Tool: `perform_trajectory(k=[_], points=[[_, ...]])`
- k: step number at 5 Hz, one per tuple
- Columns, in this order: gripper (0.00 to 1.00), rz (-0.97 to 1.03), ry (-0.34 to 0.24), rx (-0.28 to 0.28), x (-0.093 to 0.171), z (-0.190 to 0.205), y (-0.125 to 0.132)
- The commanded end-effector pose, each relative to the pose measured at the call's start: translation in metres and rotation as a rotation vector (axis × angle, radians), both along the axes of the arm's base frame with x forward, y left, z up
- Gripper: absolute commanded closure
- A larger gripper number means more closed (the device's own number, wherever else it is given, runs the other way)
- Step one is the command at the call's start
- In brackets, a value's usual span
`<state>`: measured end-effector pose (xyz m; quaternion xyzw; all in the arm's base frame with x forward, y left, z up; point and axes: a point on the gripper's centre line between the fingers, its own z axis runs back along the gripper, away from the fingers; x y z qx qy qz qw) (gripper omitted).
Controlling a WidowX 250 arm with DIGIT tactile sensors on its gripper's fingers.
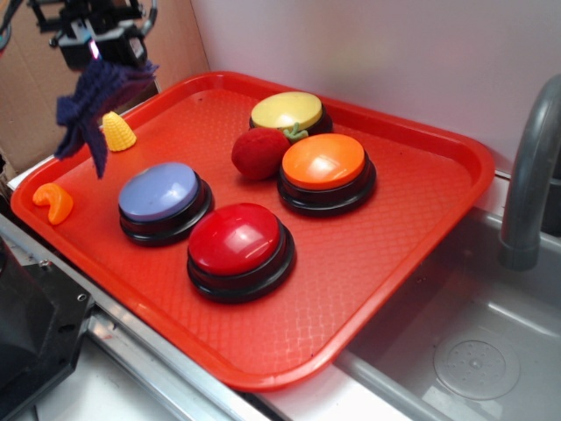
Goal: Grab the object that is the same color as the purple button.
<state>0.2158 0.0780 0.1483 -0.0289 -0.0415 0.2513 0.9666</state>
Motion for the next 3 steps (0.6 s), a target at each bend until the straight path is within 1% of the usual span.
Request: perform_trajectory(k=[1,2,3], points=[[1.0,-0.197,-0.075,0.004,0.007,0.055,-0.031],[1.0,-0.245,-0.096,0.022,0.006,0.066,-0.048],[1.0,-0.192,-0.104,-0.002,0.003,0.062,-0.045]])
